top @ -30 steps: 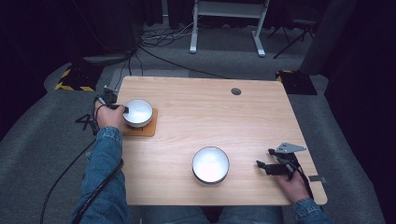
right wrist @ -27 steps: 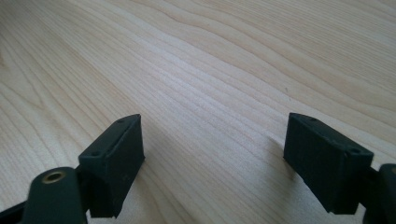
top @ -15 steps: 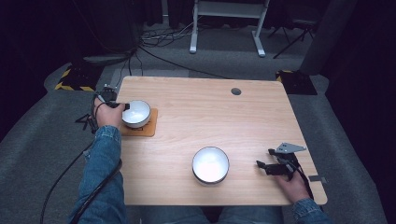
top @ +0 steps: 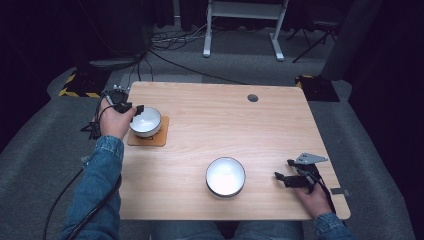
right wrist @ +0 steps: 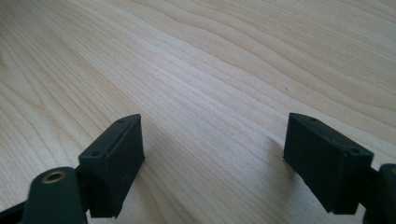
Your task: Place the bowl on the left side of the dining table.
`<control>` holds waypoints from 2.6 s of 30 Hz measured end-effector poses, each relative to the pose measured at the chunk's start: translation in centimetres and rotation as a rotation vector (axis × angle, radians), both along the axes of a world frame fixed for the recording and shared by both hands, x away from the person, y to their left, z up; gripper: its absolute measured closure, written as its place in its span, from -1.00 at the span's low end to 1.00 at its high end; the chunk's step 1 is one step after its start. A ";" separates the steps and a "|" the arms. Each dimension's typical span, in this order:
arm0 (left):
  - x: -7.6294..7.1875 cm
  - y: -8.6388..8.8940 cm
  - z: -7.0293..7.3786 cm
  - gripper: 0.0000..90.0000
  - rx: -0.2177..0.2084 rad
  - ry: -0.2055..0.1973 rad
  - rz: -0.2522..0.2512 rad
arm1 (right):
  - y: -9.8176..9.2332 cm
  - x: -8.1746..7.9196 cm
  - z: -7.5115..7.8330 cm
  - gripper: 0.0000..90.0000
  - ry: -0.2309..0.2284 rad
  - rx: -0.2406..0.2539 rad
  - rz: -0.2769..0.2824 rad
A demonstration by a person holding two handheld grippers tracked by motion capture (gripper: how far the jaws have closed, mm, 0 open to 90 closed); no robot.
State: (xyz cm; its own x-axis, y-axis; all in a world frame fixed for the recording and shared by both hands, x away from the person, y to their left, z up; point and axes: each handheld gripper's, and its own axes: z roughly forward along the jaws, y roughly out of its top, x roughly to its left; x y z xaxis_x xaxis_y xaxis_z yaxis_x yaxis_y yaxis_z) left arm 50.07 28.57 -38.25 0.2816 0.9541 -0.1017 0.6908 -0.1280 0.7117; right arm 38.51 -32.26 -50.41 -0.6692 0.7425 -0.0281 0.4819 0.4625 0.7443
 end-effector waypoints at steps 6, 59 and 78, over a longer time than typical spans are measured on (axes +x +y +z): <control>-1.7 -1.3 1.2 0.05 0.013 -0.032 -0.066 | 0.0 0.0 0.0 -0.55 0.000 0.000 0.000; -16.9 -6.8 1.7 0.08 -0.076 -0.163 -0.481 | 0.1 0.0 0.0 -0.55 0.003 0.003 -0.004; -18.7 -7.2 -2.8 0.08 -0.076 -0.089 -0.513 | 0.1 0.0 0.0 -0.55 0.004 0.003 -0.005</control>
